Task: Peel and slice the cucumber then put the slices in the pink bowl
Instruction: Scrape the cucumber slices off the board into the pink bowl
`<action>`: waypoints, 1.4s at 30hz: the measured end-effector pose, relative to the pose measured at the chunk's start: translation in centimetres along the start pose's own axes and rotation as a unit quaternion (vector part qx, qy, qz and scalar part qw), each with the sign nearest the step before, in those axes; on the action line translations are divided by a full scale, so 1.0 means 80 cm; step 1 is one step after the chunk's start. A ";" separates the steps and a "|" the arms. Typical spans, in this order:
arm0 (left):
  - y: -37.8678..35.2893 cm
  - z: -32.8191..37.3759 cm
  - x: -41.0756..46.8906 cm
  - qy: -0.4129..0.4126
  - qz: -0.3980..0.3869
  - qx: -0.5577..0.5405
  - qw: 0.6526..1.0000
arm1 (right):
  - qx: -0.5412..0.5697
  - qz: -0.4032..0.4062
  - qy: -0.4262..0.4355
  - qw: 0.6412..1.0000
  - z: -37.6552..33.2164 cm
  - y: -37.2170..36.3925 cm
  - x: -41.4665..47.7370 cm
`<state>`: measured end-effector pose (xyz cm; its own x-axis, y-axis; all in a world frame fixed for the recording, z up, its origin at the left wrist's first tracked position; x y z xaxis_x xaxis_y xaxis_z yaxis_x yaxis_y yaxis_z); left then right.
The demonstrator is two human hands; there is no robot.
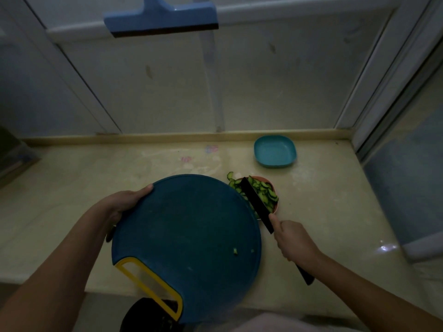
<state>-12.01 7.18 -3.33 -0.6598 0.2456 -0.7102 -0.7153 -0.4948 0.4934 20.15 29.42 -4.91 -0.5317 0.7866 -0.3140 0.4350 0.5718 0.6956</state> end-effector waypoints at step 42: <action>0.060 -0.111 -0.047 0.053 0.082 -0.153 0.983 | 0.183 -0.306 -0.086 0.930 0.054 -0.049 0.030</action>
<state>-10.94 -3.50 -2.74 -0.7206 0.0608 -0.6907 -0.4880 -0.7522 0.4429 20.28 30.07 -11.19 -0.6509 0.2947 -0.6996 0.3235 0.9414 0.0956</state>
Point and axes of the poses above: each hand's wrist, its own x-axis towards the middle knuckle, its own y-axis out of the back of the hand, z = x × y, the point moved 10 cm from there along x, towards the middle knuckle, and after that the axes turned 9 degrees about z, right-handed, at the moved point
